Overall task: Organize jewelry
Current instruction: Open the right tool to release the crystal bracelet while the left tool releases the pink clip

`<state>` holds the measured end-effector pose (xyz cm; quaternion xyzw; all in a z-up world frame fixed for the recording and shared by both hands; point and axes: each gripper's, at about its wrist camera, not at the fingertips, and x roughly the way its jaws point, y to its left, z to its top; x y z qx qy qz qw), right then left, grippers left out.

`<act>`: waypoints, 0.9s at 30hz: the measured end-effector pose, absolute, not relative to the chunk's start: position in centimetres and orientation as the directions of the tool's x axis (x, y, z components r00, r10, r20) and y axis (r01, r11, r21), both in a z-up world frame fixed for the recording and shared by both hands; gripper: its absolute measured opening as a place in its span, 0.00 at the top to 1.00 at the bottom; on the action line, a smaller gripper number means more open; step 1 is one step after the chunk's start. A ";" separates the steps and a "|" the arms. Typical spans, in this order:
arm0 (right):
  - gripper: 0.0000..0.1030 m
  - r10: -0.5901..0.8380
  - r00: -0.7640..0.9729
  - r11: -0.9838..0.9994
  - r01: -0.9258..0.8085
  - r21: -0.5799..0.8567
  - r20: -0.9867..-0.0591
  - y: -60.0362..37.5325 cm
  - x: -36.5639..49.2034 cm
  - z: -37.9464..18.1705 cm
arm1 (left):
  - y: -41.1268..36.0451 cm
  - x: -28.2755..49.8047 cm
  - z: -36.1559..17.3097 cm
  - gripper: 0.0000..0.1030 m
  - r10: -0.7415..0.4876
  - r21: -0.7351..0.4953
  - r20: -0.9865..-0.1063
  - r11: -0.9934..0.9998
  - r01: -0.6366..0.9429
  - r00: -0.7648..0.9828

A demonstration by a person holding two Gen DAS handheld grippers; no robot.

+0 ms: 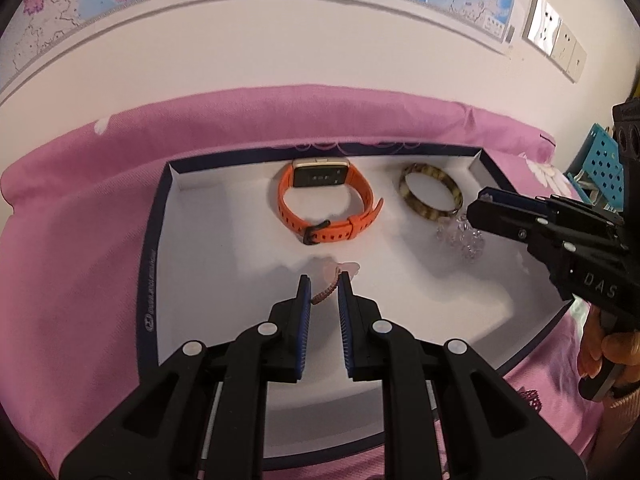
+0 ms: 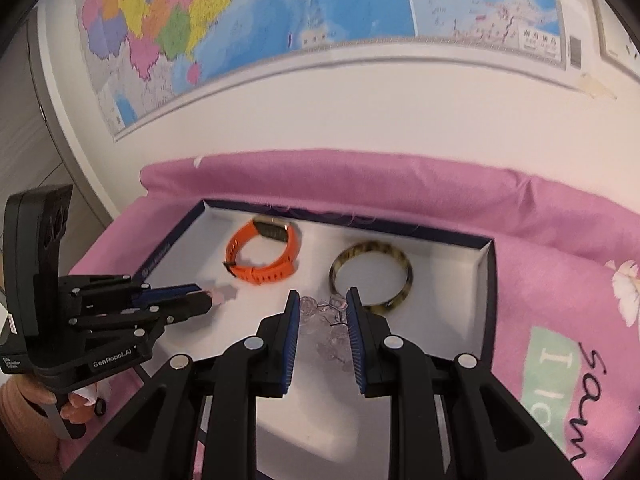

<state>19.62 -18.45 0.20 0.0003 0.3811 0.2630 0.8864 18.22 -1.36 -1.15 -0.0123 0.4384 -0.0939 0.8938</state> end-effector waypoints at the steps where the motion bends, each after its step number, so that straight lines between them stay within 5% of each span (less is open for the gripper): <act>1: 0.79 0.467 0.568 0.861 -0.467 0.201 -0.678 -18.4 19.6 0.0 | -1.4 18.3 -1.3 0.85 -0.179 -0.104 -0.783 0.982 0.158 0.596; 13: 0.78 0.462 0.538 0.858 -0.473 0.201 -0.705 -17.9 19.9 -1.1 | -2.0 18.9 -1.7 0.83 -0.162 -0.083 -0.790 0.984 0.158 0.592; 18: 0.75 0.453 0.540 0.869 -0.446 0.215 -0.709 -18.7 20.0 -1.3 | -2.1 18.6 -1.4 0.71 -0.154 -0.070 -0.781 0.984 0.161 0.605; 23: 0.65 0.447 0.549 0.876 -0.427 0.223 -0.706 -19.4 19.9 -1.1 | -1.8 17.7 -0.3 0.49 -0.161 -0.077 -0.758 0.984 0.158 0.632; 27: 0.57 0.431 0.562 0.889 -0.396 0.227 -0.706 -20.0 19.6 -0.9 | -1.6 16.3 0.9 0.44 -0.152 -0.064 -0.731 0.986 0.154 0.665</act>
